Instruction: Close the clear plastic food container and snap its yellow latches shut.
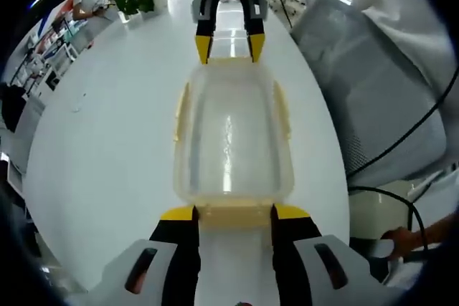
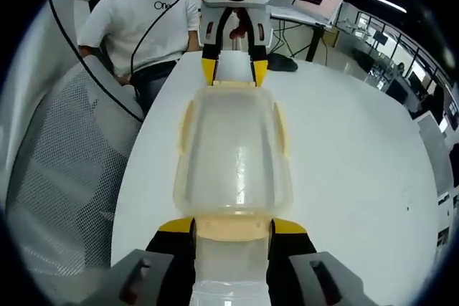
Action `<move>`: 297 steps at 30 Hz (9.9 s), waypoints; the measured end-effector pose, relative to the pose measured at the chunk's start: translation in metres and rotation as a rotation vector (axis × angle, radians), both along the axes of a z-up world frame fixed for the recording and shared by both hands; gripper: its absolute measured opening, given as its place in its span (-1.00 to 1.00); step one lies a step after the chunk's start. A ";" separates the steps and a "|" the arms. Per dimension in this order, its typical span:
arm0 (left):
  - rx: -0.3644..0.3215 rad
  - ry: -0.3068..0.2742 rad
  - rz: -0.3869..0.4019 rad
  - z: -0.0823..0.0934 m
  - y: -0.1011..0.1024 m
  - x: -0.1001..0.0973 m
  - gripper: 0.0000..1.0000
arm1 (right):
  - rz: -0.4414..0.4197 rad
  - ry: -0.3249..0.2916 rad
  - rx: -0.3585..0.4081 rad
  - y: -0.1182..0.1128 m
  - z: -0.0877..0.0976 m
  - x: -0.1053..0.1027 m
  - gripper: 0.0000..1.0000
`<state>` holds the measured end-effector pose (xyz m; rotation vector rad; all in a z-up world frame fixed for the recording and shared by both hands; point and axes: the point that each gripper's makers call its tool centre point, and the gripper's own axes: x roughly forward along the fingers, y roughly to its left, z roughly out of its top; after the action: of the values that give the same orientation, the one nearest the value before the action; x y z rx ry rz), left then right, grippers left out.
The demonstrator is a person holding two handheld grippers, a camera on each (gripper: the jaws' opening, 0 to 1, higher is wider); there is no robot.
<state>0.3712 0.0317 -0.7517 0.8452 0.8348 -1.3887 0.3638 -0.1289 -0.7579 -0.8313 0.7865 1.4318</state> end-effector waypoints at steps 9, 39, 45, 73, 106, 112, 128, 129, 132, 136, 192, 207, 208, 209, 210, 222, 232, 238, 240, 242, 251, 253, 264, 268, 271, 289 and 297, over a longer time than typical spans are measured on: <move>0.005 -0.002 0.006 0.016 -0.002 -0.004 -0.28 | 0.014 -0.007 0.018 -0.001 0.015 -0.001 -0.28; 0.001 -0.042 0.009 0.059 -0.042 -0.005 -0.28 | 0.016 -0.049 0.036 -0.042 0.055 -0.001 -0.28; 0.003 -0.053 0.008 0.064 -0.053 -0.004 -0.29 | 0.015 -0.057 0.041 -0.052 0.062 -0.002 -0.28; 0.007 -0.070 -0.022 0.071 -0.126 0.000 -0.29 | -0.004 -0.063 0.013 -0.126 0.071 -0.001 -0.28; -0.006 -0.071 -0.034 0.060 -0.192 0.007 -0.29 | -0.025 -0.058 -0.001 -0.192 0.056 0.002 -0.28; -0.019 -0.073 -0.035 0.059 -0.205 0.008 -0.29 | -0.027 -0.055 -0.013 -0.204 0.054 0.003 -0.28; -0.015 -0.057 -0.044 0.047 -0.224 0.008 -0.29 | -0.020 -0.041 -0.030 -0.223 0.047 0.004 -0.28; -0.016 -0.056 -0.043 0.046 -0.225 0.008 -0.29 | -0.020 -0.043 -0.032 -0.224 0.046 0.004 -0.28; -0.021 -0.055 -0.045 0.045 -0.229 0.010 -0.29 | -0.023 -0.038 -0.033 -0.228 0.045 0.004 -0.28; -0.029 -0.054 -0.054 0.044 -0.235 0.009 -0.29 | -0.025 -0.032 -0.039 -0.235 0.040 0.003 -0.28; -0.011 -0.016 -0.052 0.011 -0.246 0.006 -0.28 | -0.019 -0.007 -0.053 -0.246 0.015 -0.001 -0.28; -0.010 -0.007 -0.051 0.009 -0.245 0.008 -0.28 | -0.017 0.004 -0.055 -0.245 0.011 0.002 -0.28; -0.009 -0.008 -0.052 0.009 -0.245 0.008 -0.28 | -0.017 0.005 -0.055 -0.245 0.011 0.002 -0.28; -0.008 -0.006 -0.051 0.009 -0.245 0.008 -0.28 | -0.015 0.003 -0.056 -0.245 0.011 0.002 -0.28; -0.009 -0.004 -0.050 0.009 -0.245 0.008 -0.28 | -0.017 0.005 -0.056 -0.245 0.011 0.002 -0.28; -0.003 0.005 -0.053 0.007 -0.243 0.005 -0.27 | -0.030 0.016 -0.053 -0.243 0.011 -0.001 -0.27; 0.011 -0.004 -0.054 0.005 -0.242 0.005 -0.26 | -0.034 0.015 -0.072 -0.242 0.008 -0.002 -0.27; 0.009 0.001 -0.040 0.005 -0.241 0.004 -0.23 | -0.050 0.026 -0.065 -0.242 0.009 -0.003 -0.26; 0.005 -0.001 -0.036 0.005 -0.241 0.005 -0.22 | -0.065 0.037 -0.068 -0.243 0.008 -0.003 -0.26; 0.008 0.014 -0.026 0.003 -0.240 0.002 -0.19 | -0.078 0.049 -0.070 -0.242 0.008 -0.003 -0.25; 0.008 0.023 -0.016 0.005 -0.237 0.001 -0.15 | -0.095 0.057 -0.082 -0.247 0.008 -0.004 -0.29; 0.009 0.017 -0.017 0.005 -0.236 0.002 -0.15 | -0.105 0.057 -0.085 -0.248 0.009 -0.003 -0.27; 0.005 0.022 -0.005 0.012 -0.228 0.001 -0.17 | -0.115 0.071 -0.099 -0.255 0.016 -0.009 -0.23; -0.035 0.035 0.056 0.022 -0.227 0.004 -0.17 | -0.162 0.074 -0.065 -0.254 0.025 -0.007 -0.21; -0.050 0.035 0.090 0.026 -0.226 0.006 -0.17 | -0.187 0.064 -0.053 -0.253 0.032 -0.005 -0.21; -0.174 0.050 0.307 0.048 -0.237 0.011 -0.21 | -0.529 0.043 0.071 -0.227 0.058 0.016 -0.17; -0.198 0.095 0.448 0.046 -0.232 0.016 -0.28 | -0.601 0.024 0.058 -0.226 0.055 0.016 -0.12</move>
<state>0.3875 -0.2003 -0.7059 0.4087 0.8793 -1.0961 0.3799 -0.3547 -0.7025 -0.4730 0.9127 0.9231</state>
